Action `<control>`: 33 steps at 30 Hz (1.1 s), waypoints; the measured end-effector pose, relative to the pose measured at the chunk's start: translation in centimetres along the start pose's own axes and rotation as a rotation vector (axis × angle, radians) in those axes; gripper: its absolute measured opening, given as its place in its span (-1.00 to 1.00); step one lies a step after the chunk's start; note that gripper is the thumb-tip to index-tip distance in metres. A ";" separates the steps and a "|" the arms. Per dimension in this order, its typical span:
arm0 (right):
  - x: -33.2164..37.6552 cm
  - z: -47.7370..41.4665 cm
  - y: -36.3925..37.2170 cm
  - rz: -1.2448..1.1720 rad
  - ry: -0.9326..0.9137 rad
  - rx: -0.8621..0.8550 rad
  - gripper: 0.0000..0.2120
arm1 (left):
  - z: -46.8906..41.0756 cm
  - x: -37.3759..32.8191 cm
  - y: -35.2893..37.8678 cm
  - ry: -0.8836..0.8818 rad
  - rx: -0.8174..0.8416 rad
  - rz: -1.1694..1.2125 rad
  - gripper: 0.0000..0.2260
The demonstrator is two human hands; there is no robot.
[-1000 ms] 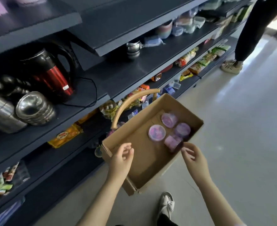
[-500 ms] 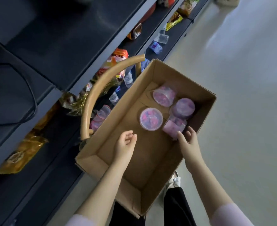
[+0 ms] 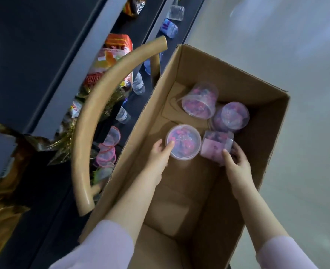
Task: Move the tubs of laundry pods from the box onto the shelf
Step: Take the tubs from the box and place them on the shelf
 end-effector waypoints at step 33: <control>10.9 8.0 -7.2 -0.281 -0.359 0.363 -0.62 | 19.8 8.1 -1.0 0.157 -0.176 0.690 -0.82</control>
Point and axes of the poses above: each hand's wrist, its own z-axis away from the middle knuckle, its own y-axis out of the palm, x = y × z, the point moved 4 cm from there along -z, towards the middle knuckle, and after that the axes turned 15 degrees about -y, right-handed, at the moved point
